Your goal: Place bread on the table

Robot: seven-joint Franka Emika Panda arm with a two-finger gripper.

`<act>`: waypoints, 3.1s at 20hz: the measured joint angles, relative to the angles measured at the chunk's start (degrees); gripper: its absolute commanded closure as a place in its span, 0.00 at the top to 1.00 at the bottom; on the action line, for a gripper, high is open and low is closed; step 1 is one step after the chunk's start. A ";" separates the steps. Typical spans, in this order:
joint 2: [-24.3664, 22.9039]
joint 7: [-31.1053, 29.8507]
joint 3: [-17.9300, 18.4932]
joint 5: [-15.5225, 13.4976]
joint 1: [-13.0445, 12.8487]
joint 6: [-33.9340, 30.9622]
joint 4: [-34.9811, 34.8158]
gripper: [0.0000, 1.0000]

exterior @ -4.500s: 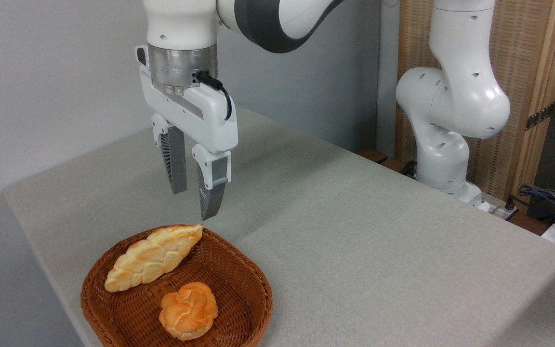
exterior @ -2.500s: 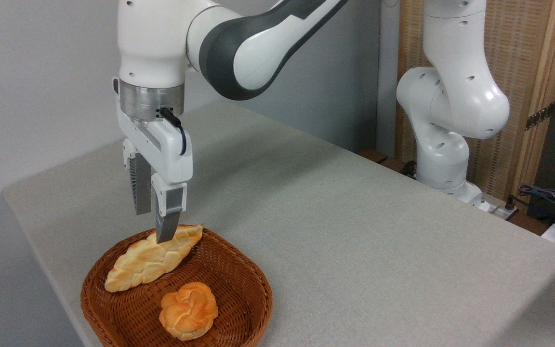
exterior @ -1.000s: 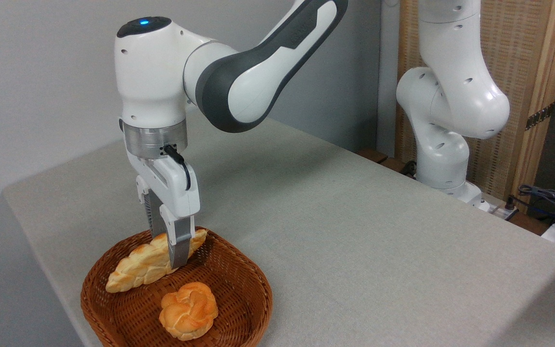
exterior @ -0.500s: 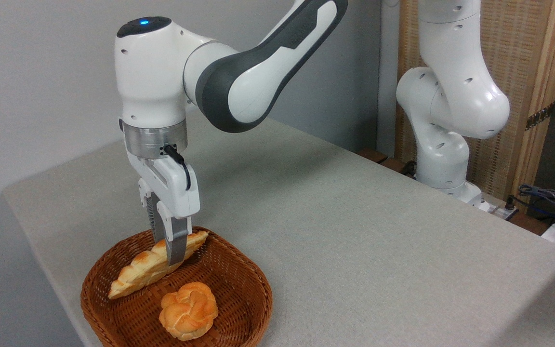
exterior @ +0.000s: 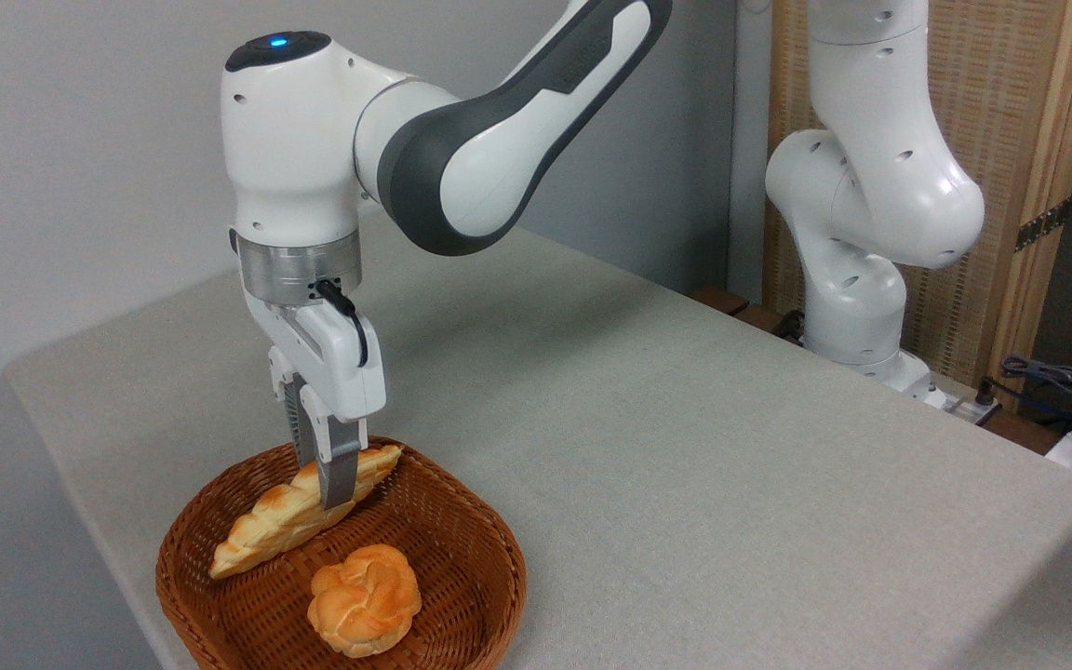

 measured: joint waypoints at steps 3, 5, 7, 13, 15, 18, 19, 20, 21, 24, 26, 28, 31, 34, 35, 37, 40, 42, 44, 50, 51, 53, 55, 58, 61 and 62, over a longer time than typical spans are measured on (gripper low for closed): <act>0.00 0.00 0.00 0.00 0.00 0.00 0.00 0.34; 0.00 0.00 0.00 0.00 0.00 0.00 0.03 0.27; -0.01 0.00 0.00 0.00 0.00 0.00 0.18 0.22; -0.55 0.00 0.00 0.00 0.00 0.00 0.75 0.22; -1.06 -0.01 0.00 -0.01 0.00 0.00 0.83 0.23; -2.27 -0.02 0.00 -0.02 -0.01 -0.80 0.85 0.26; -2.85 -0.02 0.00 -0.02 -0.01 -2.08 0.85 0.26; -3.50 -0.02 -0.01 -0.05 -0.02 -3.66 0.86 0.26; -4.24 -0.02 -0.01 -0.24 -0.03 -5.28 0.86 0.26; -6.41 -0.03 -0.01 -1.65 -0.03 -9.35 0.86 0.29; -8.20 -0.03 -0.01 -2.21 -0.03 -13.39 0.86 0.30; -9.44 -0.03 -0.01 -2.40 -0.04 -16.81 0.86 0.32; -11.55 -0.03 -0.04 -2.60 -0.14 -22.44 0.79 0.33; -12.81 1.42 -0.08 -2.63 -0.36 -28.01 0.50 0.45; -13.02 2.38 -0.10 -2.63 -0.40 -29.98 0.38 0.47; -13.19 4.31 -0.16 -2.64 -0.54 -32.91 0.09 0.88; -13.08 5.71 -0.45 -2.68 -0.76 -34.11 -0.87 1.00; -12.79 5.94 -0.45 -2.68 -0.82 -34.11 -1.22 1.00; -12.33 6.04 -0.47 -2.68 -0.85 -34.11 -1.38 1.00; -11.59 6.05 -0.51 -2.68 -0.99 -34.05 -1.38 1.00; -11.59 6.05 -0.51 -2.68 -0.99 -33.86 -1.38 1.00; -11.60 6.05 -0.51 -2.68 -0.99 -31.63 -1.36 1.00; -11.62 6.05 -0.50 -2.68 -0.97 -27.53 -1.29 1.00; -11.71 5.93 -0.27 -2.67 -0.55 -21.10 -1.02 1.00; -11.76 3.29 0.42 -2.67 0.14 -17.78 -0.57 1.00; -11.77 1.67 0.63 -2.67 0.29 -17.11 -0.51 1.00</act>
